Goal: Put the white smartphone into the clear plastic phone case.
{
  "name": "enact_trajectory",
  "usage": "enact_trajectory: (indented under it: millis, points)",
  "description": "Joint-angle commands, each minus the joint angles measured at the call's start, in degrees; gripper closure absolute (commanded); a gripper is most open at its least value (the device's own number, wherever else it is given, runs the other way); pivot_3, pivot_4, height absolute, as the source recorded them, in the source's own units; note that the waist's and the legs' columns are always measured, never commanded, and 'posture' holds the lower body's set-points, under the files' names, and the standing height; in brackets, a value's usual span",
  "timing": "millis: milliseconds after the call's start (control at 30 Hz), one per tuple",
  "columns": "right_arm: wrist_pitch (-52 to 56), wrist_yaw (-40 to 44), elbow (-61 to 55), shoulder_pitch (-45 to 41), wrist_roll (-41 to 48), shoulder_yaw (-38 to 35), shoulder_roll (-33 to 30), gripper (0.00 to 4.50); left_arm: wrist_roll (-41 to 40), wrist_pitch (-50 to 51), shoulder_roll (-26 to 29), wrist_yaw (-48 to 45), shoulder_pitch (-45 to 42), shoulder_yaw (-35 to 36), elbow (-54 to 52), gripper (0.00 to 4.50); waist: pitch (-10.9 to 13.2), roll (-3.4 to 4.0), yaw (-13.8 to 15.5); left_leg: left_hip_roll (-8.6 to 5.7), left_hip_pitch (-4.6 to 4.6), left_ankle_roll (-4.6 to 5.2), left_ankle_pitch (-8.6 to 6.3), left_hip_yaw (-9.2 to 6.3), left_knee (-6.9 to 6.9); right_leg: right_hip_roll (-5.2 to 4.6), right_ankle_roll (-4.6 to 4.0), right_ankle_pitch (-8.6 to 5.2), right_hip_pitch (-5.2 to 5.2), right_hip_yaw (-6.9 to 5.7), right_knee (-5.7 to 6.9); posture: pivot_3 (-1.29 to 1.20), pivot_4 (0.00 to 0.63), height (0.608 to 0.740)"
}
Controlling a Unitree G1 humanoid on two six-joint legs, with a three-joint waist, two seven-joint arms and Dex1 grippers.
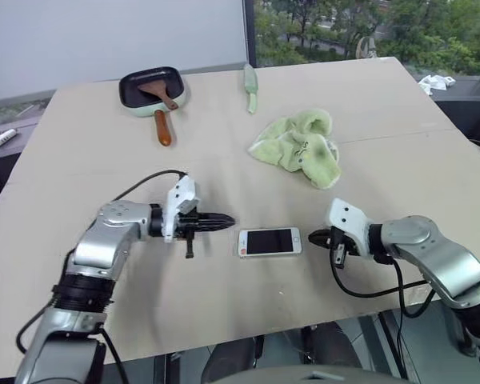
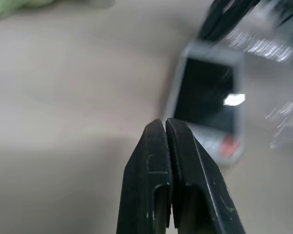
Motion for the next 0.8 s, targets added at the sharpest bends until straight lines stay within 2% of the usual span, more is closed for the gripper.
enact_trajectory:
  millis: [33,200,533,800]
  points:
    - [-0.3,0.1,-2.0,-0.4,0.6,-1.6,0.1,4.5,-2.1,1.5,-1.3,-0.1,2.0,-2.2,-5.7,4.44,0.0,0.0,-0.1,0.0,0.01,0.0,0.0,0.01,0.0,0.0,0.0,0.0,0.0,0.01,0.02,0.0,0.15,0.74]
    - [-0.2,-0.1,-2.1,-0.4,0.8,-1.8,0.0,4.5,-0.5,-0.5,-1.7,-1.2,3.9,-5.4,-6.6,4.44,0.0,0.0,-0.2,0.01,0.03,-0.01,0.01,0.02,0.0,0.01,-0.01,0.0,0.0,0.05,0.05,0.0,0.15,0.74]
    - [0.1,-0.4,-2.5,-0.2,1.0,-1.9,0.0,4.5,4.7,-4.7,-0.4,-2.4,2.1,-8.8,-3.9,4.44,0.0,0.0,0.0,0.0,0.02,-0.01,0.01,0.02,0.01,0.0,-0.01,0.0,0.0,0.02,0.02,0.0,0.15,0.74]
    - [0.4,-0.4,-2.9,0.1,1.2,-2.2,-0.3,4.5,7.0,-8.6,-1.5,-1.7,2.3,-9.0,-1.3,4.44,0.0,0.0,0.0,0.0,0.03,-0.01,0.01,0.02,0.01,0.01,-0.01,0.0,0.0,0.02,0.03,0.0,0.15,0.74]
